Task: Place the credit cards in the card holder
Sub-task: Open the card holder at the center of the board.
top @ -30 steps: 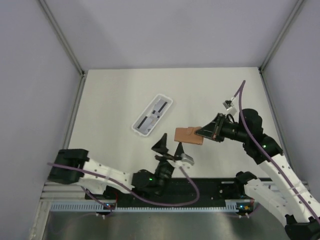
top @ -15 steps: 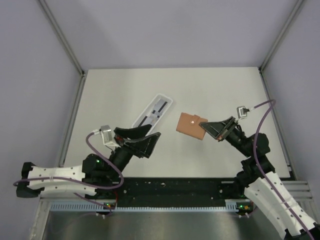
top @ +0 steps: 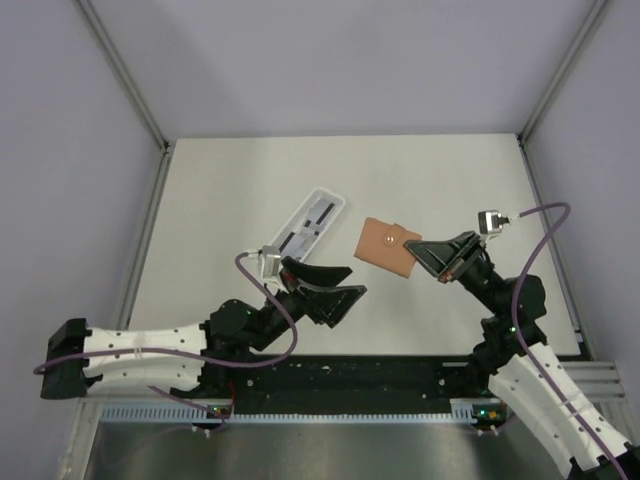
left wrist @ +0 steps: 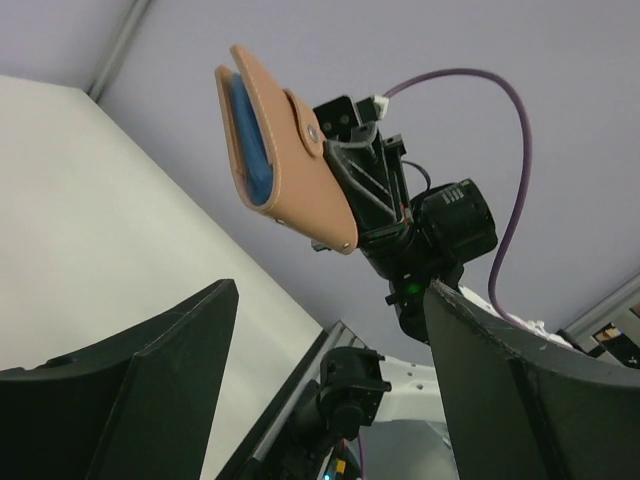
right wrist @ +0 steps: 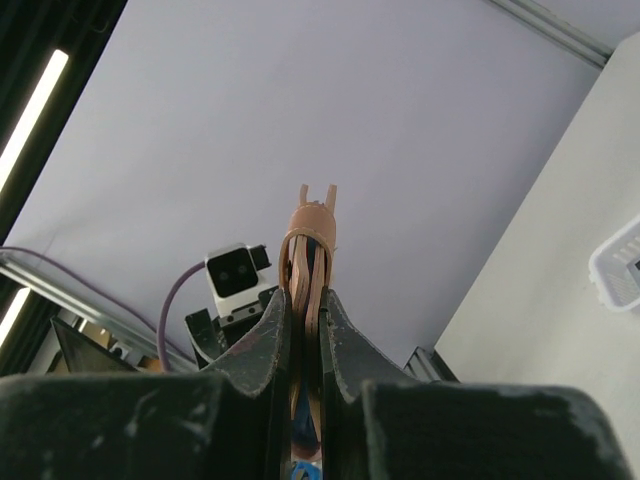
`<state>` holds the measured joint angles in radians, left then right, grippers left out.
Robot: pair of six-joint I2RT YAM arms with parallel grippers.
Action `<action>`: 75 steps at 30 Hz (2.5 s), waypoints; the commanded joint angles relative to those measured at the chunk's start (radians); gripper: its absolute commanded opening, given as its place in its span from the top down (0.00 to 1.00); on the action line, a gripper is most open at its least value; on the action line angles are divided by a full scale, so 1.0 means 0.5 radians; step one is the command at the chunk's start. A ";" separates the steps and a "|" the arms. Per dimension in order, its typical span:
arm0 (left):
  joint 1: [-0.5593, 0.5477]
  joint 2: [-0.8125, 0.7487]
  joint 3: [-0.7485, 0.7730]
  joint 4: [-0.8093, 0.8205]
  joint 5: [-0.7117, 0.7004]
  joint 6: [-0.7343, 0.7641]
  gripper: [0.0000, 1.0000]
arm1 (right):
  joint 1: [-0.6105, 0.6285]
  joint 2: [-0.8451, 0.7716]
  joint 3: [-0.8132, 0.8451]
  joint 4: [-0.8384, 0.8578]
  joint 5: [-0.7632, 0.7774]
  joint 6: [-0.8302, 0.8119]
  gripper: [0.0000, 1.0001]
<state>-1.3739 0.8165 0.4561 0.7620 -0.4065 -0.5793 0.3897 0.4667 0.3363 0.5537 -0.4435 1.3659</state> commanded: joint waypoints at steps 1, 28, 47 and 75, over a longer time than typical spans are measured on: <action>0.054 0.118 0.091 0.246 0.190 -0.115 0.19 | -0.019 -0.068 0.067 0.086 -0.079 0.017 1.00; 0.345 0.337 0.419 -0.041 0.699 -0.195 1.00 | -0.019 -0.259 0.545 -1.013 -0.346 -0.877 0.41; 0.434 0.250 0.886 -1.177 1.534 0.192 1.00 | -0.018 0.051 0.877 -1.289 -1.153 -1.391 0.29; 0.502 0.230 0.776 -0.822 1.436 0.131 0.52 | -0.019 0.033 0.678 -0.995 -0.801 -0.923 1.00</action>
<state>-1.1202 1.0222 0.9215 0.1581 0.3874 -0.4728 0.3836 0.5217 0.7319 -0.1127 -1.0027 0.7414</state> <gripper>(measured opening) 0.384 0.055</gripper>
